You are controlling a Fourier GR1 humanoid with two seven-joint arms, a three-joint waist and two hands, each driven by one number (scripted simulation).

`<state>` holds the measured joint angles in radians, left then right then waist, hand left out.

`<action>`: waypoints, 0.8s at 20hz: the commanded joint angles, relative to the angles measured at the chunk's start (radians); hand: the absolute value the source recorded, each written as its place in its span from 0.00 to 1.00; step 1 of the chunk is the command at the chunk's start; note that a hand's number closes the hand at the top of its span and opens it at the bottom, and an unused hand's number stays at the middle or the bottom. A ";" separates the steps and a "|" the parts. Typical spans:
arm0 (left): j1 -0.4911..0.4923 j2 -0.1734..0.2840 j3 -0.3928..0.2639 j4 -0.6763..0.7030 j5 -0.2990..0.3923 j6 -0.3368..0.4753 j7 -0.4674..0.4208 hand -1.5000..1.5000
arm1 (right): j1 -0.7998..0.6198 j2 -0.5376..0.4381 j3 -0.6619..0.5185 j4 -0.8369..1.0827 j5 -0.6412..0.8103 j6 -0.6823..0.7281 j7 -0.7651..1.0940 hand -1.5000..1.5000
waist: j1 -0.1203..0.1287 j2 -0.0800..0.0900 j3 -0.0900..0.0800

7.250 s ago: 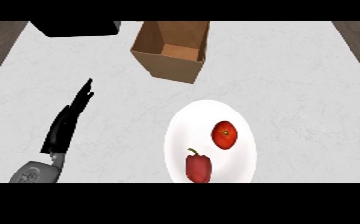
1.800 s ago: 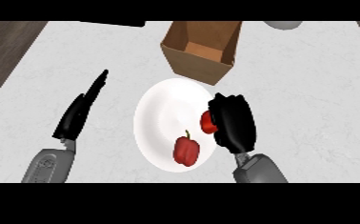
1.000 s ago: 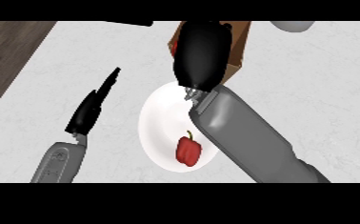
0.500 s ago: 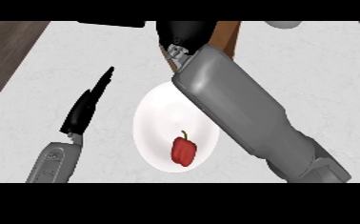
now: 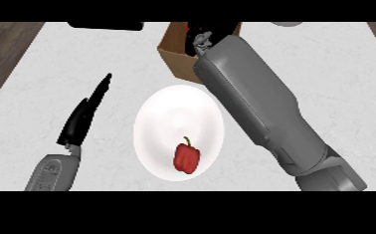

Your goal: Pick the tomato from the plate and place it in the cardboard box

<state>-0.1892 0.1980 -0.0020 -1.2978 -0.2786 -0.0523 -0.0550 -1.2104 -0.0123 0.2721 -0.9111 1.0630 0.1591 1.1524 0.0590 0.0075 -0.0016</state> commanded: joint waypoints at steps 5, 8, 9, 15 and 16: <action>0.020 -0.015 -0.017 -0.066 -0.007 0.001 0.043 0.50 | 0.017 0.012 -0.025 0.140 -0.213 -0.216 -0.022 0.00 | -0.003 0.000 0.002; 0.020 -0.008 -0.001 0.016 -0.005 0.002 -0.033 0.50 | 0.063 0.012 -0.009 0.095 -0.173 -0.413 -0.105 0.00 | -0.008 0.005 0.001; 0.033 -0.004 0.013 -0.014 0.011 0.000 -0.012 0.50 | 0.093 0.012 -0.024 0.060 -0.153 -0.486 -0.148 0.00 | -0.011 0.002 0.002; -0.021 0.012 0.018 -0.042 0.015 -0.020 0.031 0.50 | 0.102 0.012 -0.071 0.054 -0.234 -0.775 -0.233 0.00 | -0.003 0.005 0.003; 0.001 -0.010 0.010 0.010 -0.009 0.014 0.009 0.50 | 0.100 0.012 -0.064 0.023 -0.259 -0.781 -0.213 0.00 | -0.020 0.001 0.002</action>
<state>-0.1960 0.1998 0.0068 -1.3052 -0.2791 -0.0557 -0.0478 -1.1246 -0.0038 0.2278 -0.8663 0.8592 -0.4540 0.9372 0.0521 0.0121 0.0004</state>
